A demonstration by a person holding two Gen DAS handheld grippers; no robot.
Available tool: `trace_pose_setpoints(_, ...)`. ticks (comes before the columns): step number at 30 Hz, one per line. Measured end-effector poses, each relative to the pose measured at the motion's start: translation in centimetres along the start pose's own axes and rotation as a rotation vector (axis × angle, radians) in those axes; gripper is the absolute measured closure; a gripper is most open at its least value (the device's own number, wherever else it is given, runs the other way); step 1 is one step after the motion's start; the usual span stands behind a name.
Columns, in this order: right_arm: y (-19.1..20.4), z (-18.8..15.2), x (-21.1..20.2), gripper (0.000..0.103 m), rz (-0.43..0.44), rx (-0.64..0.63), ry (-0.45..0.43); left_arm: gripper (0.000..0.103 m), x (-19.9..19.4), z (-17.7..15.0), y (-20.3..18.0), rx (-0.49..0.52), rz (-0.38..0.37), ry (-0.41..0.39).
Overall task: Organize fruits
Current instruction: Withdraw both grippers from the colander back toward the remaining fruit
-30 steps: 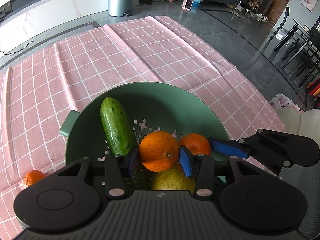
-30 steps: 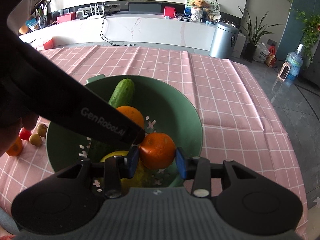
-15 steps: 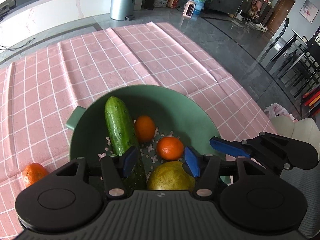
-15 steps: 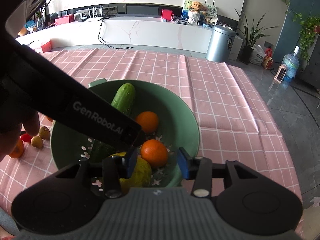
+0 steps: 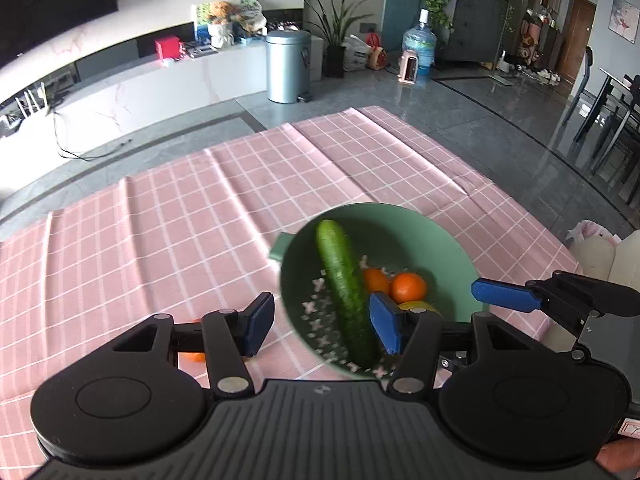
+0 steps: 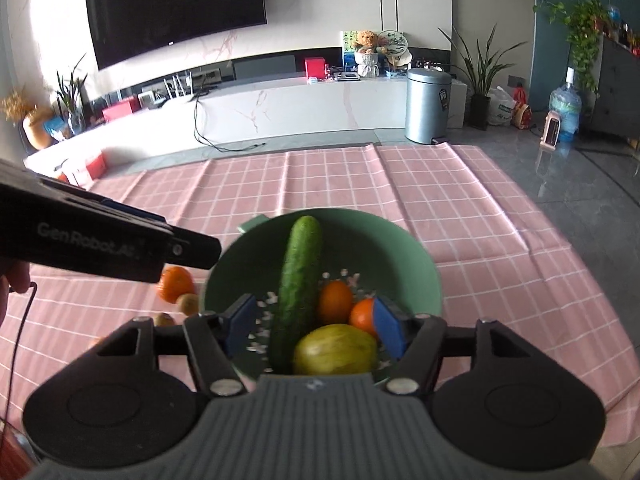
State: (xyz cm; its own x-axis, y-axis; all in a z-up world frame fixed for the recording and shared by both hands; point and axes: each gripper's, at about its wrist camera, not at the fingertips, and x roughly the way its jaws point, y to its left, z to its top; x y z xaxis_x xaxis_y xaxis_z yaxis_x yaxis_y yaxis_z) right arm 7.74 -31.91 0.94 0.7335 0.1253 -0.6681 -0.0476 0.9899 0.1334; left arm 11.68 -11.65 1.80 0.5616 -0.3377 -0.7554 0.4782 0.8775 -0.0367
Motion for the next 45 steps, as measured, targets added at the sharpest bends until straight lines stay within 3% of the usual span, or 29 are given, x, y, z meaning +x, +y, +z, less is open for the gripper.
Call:
trace_pose_setpoints(8,4.2,-1.6,-1.1,0.033,0.104,0.052,0.013,0.038,-2.7,-2.8,3.0,0.044,0.049,0.028)
trace_pose_setpoints(13,7.0,-2.6,-1.3,0.027,0.146,0.015,0.014,0.038,-3.3,-4.9,5.6,-0.010,0.026,0.051)
trace_pose_setpoints(20,9.7,-4.0,-1.0,0.027,0.146,-0.035,0.013,0.038,-3.4,-7.4,8.6,-0.106,-0.018,0.071)
trace_pose_setpoints(26,11.0,-5.2,0.1,0.032,0.126,-0.060,0.044,0.038,-2.8,-8.5,10.2,-0.167,-0.061,0.072)
trace_pose_setpoints(35,12.2,-5.6,2.6,0.052,0.112,-0.106,0.102,0.041,0.0,-10.1,12.3,-0.239,-0.074,0.148)
trace_pose_setpoints(45,12.1,-5.6,5.3,0.053,0.097,-0.117,0.167,0.040,3.6,-11.2,12.9,-0.280,-0.065,0.258)
